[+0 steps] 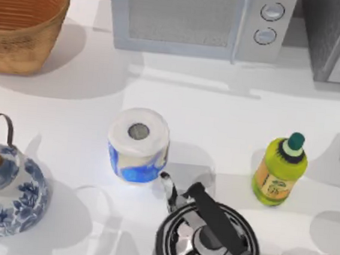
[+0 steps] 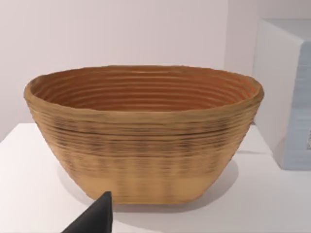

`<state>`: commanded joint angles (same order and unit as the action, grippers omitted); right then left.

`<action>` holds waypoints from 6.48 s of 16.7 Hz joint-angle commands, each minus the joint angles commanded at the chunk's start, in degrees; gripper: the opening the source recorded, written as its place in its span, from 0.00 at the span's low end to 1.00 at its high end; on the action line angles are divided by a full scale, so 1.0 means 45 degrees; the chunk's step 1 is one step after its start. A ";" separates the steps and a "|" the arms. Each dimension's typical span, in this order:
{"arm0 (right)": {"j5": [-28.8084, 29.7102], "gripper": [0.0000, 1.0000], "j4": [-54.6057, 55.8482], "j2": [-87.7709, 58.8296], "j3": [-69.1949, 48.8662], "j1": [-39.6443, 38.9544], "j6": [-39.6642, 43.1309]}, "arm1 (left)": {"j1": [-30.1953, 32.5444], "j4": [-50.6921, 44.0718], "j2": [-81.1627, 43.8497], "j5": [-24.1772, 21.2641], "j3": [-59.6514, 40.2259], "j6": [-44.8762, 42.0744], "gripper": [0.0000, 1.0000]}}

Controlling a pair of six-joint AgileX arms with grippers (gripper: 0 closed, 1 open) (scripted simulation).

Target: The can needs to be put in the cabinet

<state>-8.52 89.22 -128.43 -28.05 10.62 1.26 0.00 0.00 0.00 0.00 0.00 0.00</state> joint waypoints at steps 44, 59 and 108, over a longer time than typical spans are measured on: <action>-0.0108 0.00 -1.0628 0.9516 -0.1094 -0.0036 -0.0058 | 0.0000 0.0000 0.0000 0.0000 0.0000 0.0000 1.00; 0.1175 0.00 -1.6461 2.1814 0.3541 -0.1483 -0.0205 | 0.0000 0.0000 0.0000 0.0000 0.0000 0.0000 1.00; 0.4314 0.00 -2.5290 1.1238 -1.6396 -0.4658 -0.0503 | 0.0000 0.0000 0.0000 0.0000 0.0000 0.0000 1.00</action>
<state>10.89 -24.58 -77.86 -101.83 -10.34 -1.00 0.00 0.00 0.00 0.00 0.00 0.00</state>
